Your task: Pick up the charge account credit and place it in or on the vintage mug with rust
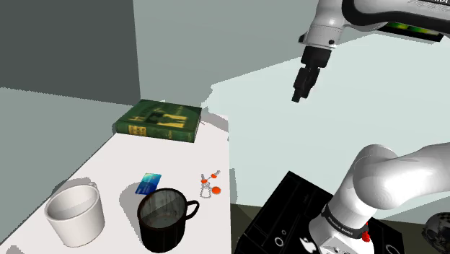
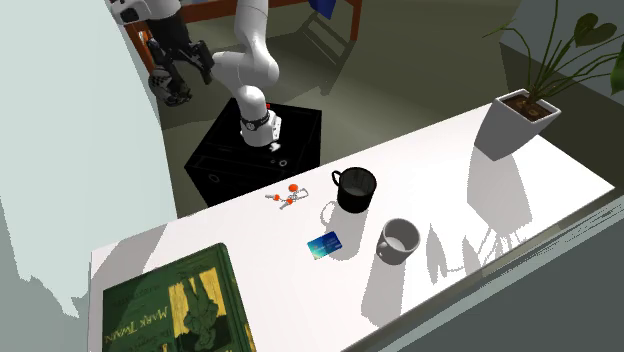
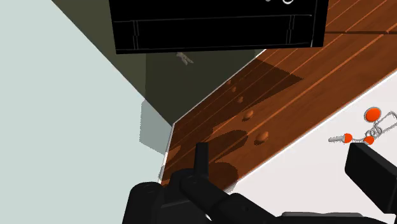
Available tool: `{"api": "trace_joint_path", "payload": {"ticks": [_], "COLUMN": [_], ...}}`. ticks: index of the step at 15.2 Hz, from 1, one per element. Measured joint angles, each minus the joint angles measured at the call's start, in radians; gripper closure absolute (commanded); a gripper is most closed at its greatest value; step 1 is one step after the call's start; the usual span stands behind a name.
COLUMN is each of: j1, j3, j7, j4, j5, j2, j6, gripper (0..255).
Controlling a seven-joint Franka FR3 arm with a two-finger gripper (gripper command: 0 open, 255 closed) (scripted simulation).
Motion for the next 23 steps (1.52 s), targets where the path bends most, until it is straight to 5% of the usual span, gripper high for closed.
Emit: {"api": "trace_joint_path", "payload": {"ticks": [11,17,23], "j1": [-0.004,-0.023,-0.078], "j3": [0.242,0.421,0.592], "j7": [0.345,0.588,0.831], "j4": [-0.109,-0.087,-0.015], "j5": [0.139,0.202,0.193], "j2": [0.029,0.156,0.329], "j6": [0.18,0.318,0.444], "gripper": [0,0,0]}}
